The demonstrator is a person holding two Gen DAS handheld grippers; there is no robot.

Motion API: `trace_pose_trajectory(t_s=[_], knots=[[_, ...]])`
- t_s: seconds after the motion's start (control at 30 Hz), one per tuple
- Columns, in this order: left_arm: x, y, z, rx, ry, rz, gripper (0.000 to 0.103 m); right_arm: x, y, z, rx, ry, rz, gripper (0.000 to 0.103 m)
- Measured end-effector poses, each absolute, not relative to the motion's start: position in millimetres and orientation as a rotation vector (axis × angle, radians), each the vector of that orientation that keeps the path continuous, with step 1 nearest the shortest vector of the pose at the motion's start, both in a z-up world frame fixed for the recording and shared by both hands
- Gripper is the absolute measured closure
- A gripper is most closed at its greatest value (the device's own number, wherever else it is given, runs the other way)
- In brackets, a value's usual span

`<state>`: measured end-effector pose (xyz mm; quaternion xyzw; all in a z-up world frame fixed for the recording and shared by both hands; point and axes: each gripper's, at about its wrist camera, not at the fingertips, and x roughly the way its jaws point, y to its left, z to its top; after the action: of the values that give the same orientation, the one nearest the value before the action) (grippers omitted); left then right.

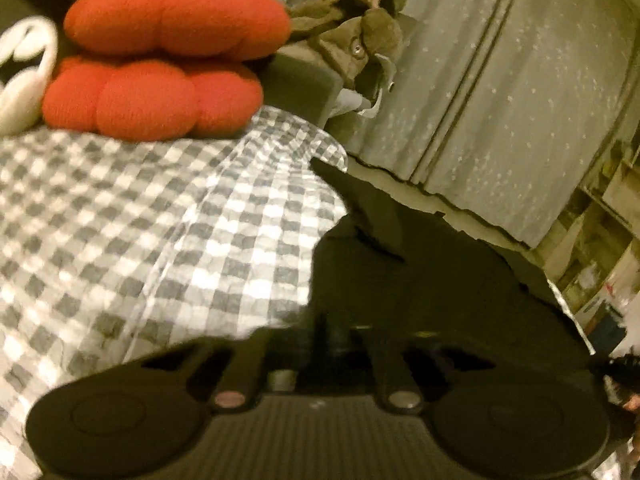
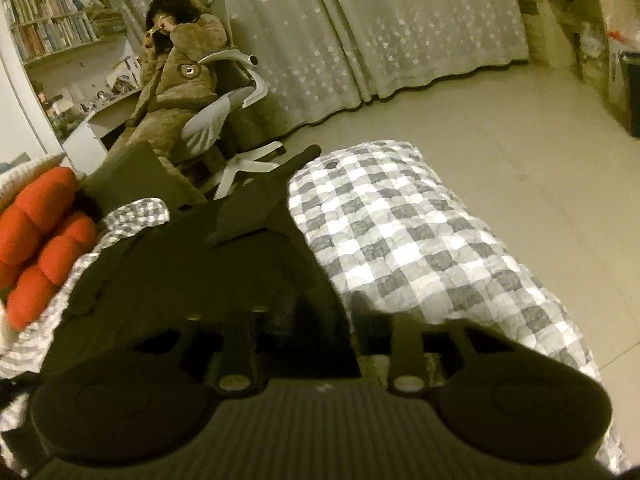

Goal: Fold clothes

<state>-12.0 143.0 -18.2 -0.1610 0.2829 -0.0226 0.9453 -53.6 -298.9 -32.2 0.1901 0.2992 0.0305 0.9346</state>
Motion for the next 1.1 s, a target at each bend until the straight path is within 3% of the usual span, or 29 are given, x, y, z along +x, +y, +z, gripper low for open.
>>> trace_pose_trajectory(t_s=[0.37, 0.73, 0.83, 1.03, 1.1], knots=[[-35.4, 122.2, 10.0, -0.192, 0.351, -0.028, 0.099, -75.0, -294.1, -16.4, 0.283, 0.443, 0.022, 0.100], [-15.2, 127.2, 1.3, -0.220, 0.411, 0.006, 0.099, -61.8, -316.8, -22.2, 0.420, 0.479, -0.018, 0.100], [-9.5, 125.9, -4.6, -0.208, 0.462, 0.015, 0.099, -56.4, -311.8, -24.1, 0.423, 0.514, 0.011, 0.088], [-6.5, 127.6, -11.6, -0.215, 0.501, 0.019, 0.098, -45.6, -298.2, -26.2, 0.371, 0.552, 0.046, 0.085], [-5.8, 127.8, -13.2, -0.216, 0.509, 0.019, 0.098, -43.1, -295.7, -29.1, 0.366, 0.567, 0.058, 0.072]])
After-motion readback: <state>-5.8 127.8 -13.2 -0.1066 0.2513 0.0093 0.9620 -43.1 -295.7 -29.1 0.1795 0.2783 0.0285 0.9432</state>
